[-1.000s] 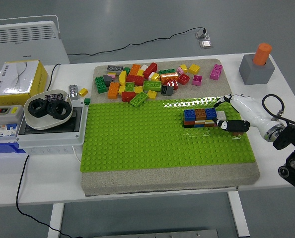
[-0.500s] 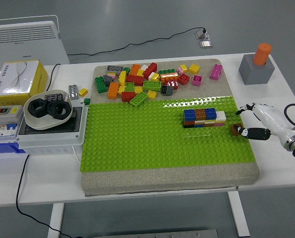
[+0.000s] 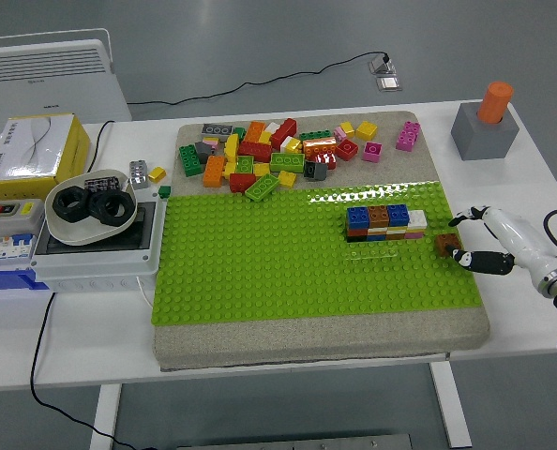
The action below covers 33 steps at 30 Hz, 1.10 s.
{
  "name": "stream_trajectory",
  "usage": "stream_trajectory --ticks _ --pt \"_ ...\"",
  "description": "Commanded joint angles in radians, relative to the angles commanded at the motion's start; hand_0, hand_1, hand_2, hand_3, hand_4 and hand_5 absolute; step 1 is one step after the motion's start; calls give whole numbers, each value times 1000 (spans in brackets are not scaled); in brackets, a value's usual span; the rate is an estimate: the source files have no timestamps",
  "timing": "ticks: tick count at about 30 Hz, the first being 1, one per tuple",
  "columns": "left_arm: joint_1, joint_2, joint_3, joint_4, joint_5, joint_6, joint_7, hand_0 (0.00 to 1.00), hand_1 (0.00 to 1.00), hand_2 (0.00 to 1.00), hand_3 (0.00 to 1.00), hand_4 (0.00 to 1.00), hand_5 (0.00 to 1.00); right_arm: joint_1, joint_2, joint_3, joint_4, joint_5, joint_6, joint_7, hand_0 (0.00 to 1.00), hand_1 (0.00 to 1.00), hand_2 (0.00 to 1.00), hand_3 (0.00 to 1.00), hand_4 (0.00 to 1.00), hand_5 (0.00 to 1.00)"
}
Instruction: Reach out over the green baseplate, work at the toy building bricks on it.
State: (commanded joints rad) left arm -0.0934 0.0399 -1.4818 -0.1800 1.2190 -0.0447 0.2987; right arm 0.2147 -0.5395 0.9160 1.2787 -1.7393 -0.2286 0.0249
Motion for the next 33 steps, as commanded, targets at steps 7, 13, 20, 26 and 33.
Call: stream_trajectory --ticks 7,13,20,26,33 --pt "0 1 5 0 -6 0 -1 622 503 609 733 998 998 -4 2 5 0 1 1 2 849 818 802 650 690 341" --pt "-1 1 8 0 -10 0 -1 622 504 611 734 998 998 -6 -6 5 3 1 6 1 850 818 800 650 691 328" --pt "-2 2 10 0 -10 1 -1 622 505 612 734 998 998 -8 -16 8 6 -5 17 -5 850 818 800 650 703 293" --pt "-3 2 10 0 -7 0 -1 622 506 612 734 998 998 -8 -23 9 8 -13 29 -13 851 819 801 652 714 275" --pt "-3 3 10 0 -7 0 -2 621 507 612 735 998 998 -4 -26 5 8 -21 47 -23 852 821 804 654 717 259"
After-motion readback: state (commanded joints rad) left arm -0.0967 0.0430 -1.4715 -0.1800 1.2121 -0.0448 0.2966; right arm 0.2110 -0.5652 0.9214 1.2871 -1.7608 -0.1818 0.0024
